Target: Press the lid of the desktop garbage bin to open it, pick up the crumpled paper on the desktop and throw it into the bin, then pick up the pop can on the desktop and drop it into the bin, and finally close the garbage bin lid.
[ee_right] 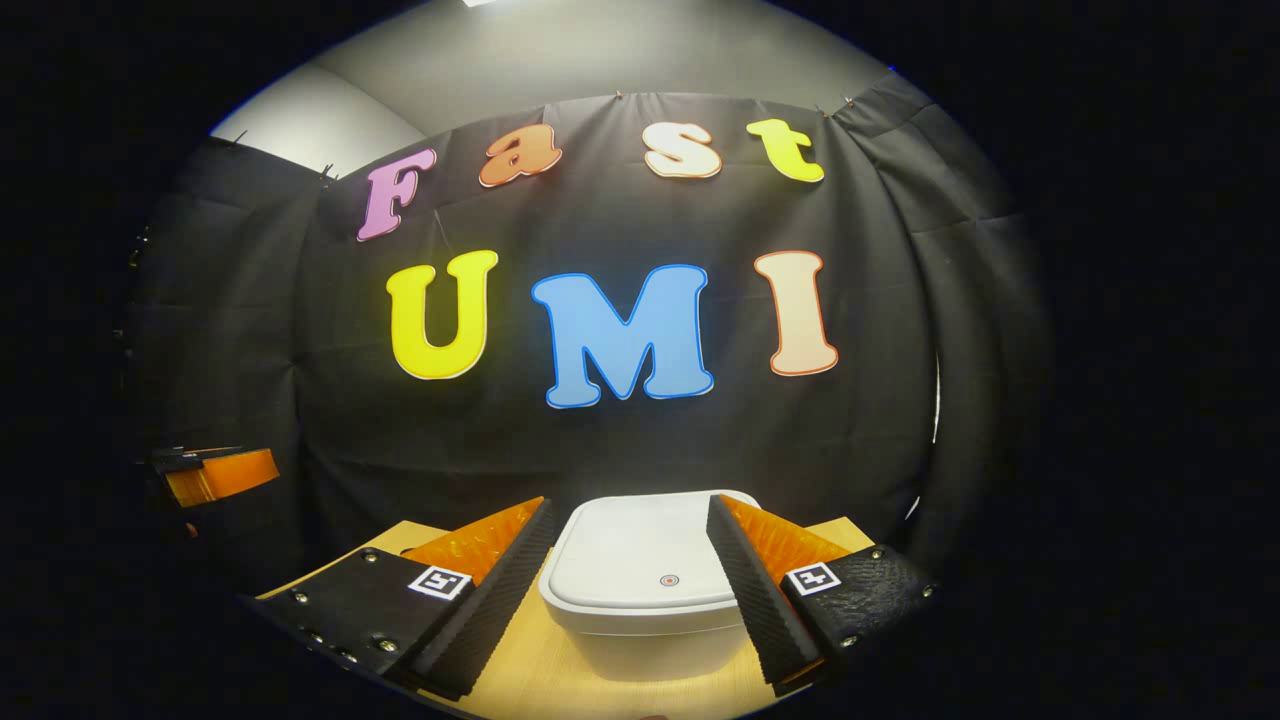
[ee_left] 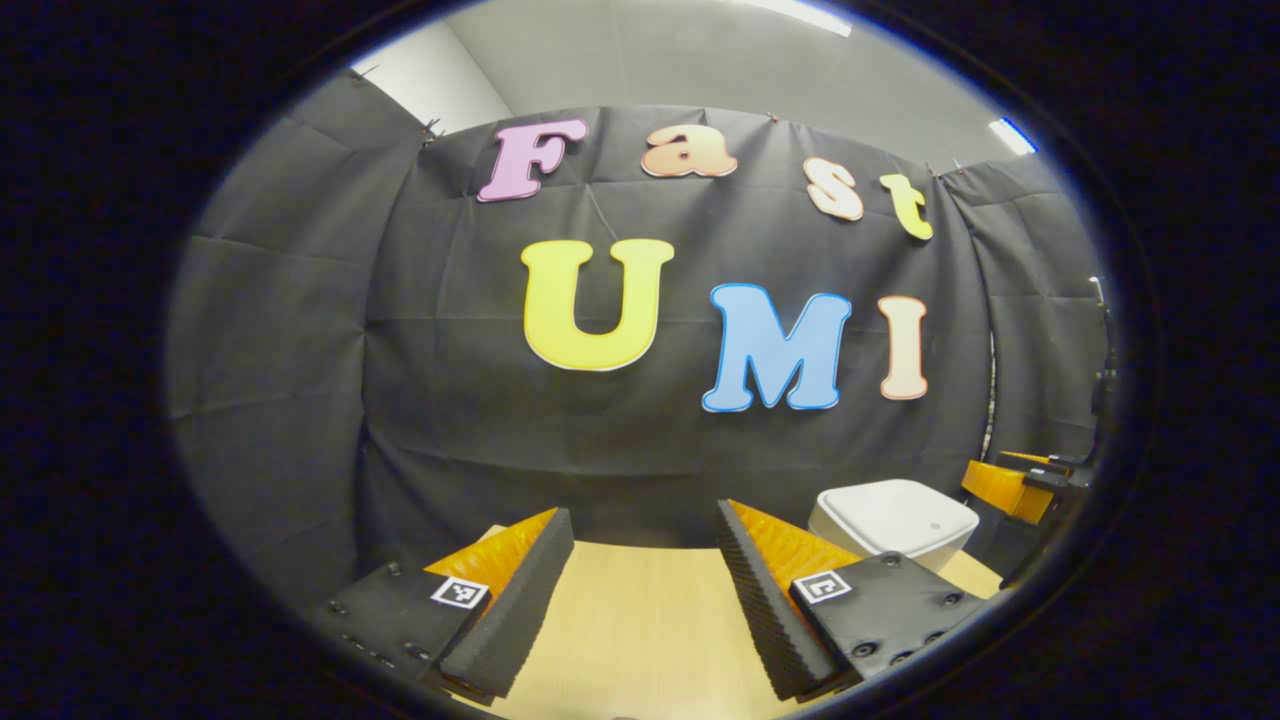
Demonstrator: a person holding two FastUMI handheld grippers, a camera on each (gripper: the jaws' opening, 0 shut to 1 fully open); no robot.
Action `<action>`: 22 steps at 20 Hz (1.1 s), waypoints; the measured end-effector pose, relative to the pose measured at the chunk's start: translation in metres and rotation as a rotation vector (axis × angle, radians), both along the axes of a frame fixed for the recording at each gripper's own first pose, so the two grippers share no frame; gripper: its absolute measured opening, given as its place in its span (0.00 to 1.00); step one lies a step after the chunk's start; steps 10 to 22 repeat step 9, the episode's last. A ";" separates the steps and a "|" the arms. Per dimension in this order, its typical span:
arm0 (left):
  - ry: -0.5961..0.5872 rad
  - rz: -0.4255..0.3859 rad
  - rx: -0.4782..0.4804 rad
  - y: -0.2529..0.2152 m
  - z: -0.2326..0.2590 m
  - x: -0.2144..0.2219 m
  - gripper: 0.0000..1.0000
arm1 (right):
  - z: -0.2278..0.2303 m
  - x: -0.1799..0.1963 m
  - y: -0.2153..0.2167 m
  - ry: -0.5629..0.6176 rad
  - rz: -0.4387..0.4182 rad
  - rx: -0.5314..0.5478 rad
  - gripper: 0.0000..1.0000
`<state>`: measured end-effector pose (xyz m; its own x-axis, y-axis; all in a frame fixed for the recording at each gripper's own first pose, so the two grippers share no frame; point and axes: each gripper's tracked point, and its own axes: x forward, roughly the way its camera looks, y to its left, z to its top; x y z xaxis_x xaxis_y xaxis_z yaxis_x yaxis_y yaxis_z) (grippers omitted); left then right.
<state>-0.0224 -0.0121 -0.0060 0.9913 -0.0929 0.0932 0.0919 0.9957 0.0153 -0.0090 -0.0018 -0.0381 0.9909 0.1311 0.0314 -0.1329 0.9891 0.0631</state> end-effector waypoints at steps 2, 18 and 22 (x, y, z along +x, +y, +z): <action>-0.006 -0.024 0.000 -0.008 0.003 -0.003 0.96 | 0.001 -0.011 0.001 -0.001 -0.011 0.003 0.99; 0.035 -0.109 0.000 -0.022 -0.010 -0.005 0.95 | -0.005 -0.041 -0.003 0.001 -0.068 -0.028 0.99; 0.035 -0.109 0.000 -0.022 -0.010 -0.005 0.95 | -0.005 -0.041 -0.003 0.001 -0.068 -0.028 0.99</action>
